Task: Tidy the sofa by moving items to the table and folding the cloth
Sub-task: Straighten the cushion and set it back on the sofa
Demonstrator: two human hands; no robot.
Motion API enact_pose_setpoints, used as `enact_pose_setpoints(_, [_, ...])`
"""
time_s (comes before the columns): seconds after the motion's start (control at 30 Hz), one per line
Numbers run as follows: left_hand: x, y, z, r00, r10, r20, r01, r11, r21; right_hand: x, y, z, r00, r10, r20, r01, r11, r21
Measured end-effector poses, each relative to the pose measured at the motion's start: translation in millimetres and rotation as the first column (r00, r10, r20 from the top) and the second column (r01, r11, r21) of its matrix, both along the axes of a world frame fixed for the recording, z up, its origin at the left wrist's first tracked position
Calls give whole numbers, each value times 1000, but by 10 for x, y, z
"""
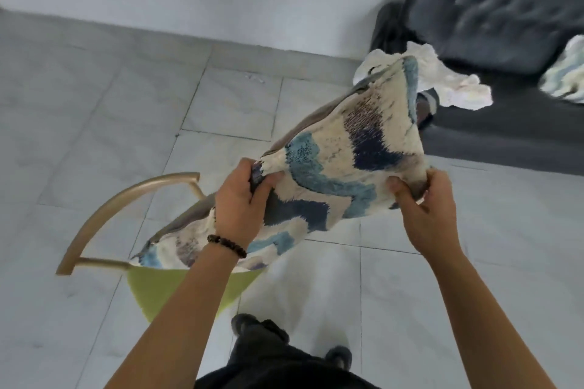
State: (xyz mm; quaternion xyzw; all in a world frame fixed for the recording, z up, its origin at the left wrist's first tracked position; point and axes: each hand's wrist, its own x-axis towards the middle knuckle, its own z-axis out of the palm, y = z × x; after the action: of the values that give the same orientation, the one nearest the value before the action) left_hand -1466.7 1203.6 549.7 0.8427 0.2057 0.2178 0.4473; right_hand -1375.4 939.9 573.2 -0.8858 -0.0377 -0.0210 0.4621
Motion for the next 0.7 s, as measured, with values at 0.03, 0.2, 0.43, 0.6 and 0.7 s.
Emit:
enact_pose_setpoints(0.03, [89,-254,116,999,-33,18,32,998,54,-41,-272,45,998,-51,40,51,999,3])
enact_pose_setpoints(0.2, [561,-1493,498,967,-242,79,209,932,296,-187,-1285,243,909,-168,382,190,982,-19])
enact_pose_setpoints(0.43, [1454,-2542,568,875,-484,-4,439,789,430,530,-2036,394,783,108,612,220,873,-435])
enact_pose_setpoints(0.6, [2404,-3099,383,814,-580,-33,553,756,351,1375,-2536,226,873,179,454,220,687,-693])
enact_pose_setpoints(0.7, [3070,-3465,355,756,-654,6,613,711,344,1908,-2870,209,893,27,449,290,727,-622])
